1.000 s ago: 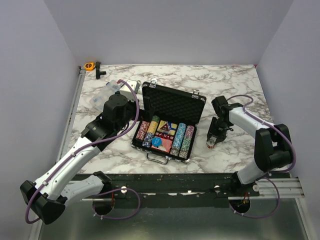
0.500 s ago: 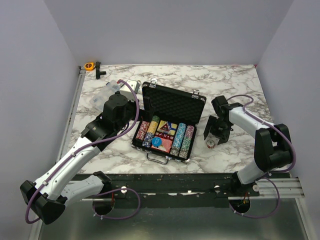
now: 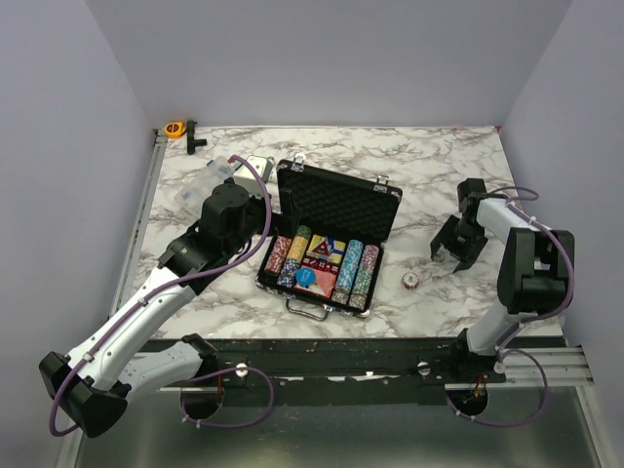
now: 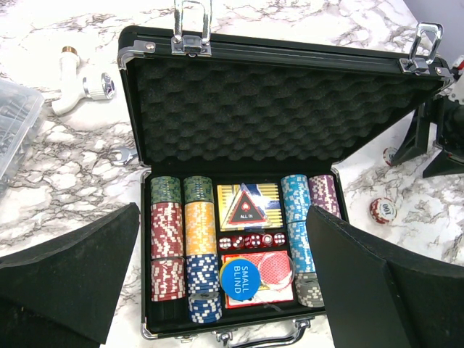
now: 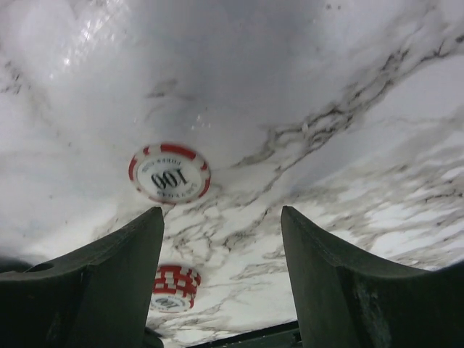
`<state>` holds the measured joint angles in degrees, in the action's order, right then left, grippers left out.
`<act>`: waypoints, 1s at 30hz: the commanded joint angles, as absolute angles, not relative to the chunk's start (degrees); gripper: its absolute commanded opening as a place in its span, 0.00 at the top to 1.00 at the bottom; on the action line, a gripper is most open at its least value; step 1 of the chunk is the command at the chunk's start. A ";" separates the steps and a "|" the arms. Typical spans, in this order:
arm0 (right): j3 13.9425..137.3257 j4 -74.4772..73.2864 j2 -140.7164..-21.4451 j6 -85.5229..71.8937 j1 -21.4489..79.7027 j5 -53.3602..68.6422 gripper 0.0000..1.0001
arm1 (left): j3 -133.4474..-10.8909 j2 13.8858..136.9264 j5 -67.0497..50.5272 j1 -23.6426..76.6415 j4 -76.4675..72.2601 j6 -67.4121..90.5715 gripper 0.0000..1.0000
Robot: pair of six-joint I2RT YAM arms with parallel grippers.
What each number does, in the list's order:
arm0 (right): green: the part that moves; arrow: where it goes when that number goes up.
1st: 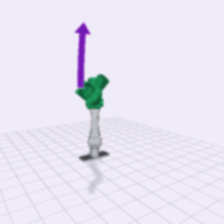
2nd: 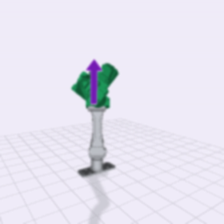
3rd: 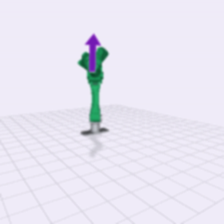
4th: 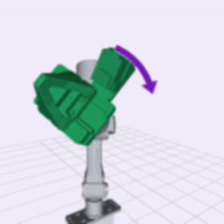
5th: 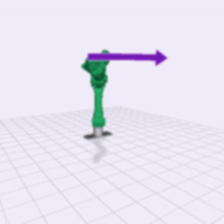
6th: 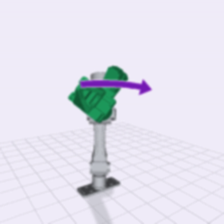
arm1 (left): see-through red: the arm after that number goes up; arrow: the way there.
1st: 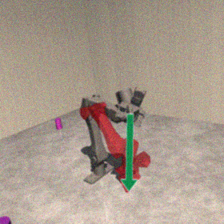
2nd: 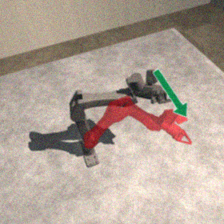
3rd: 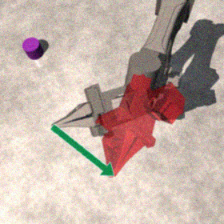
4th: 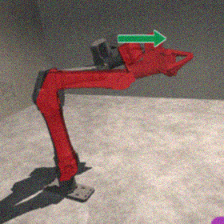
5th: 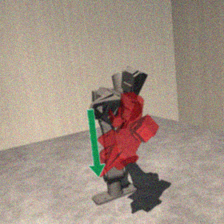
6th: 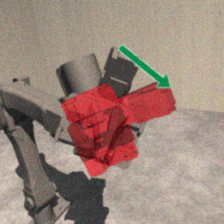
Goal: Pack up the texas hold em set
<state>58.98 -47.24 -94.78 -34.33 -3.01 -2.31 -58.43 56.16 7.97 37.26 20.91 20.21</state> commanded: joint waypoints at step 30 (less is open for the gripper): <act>68.73 -46.06 -104.86 -30.20 -3.86 2.15 0.37 | -59.76 56.23 7.14 37.53 20.81 20.10 0.02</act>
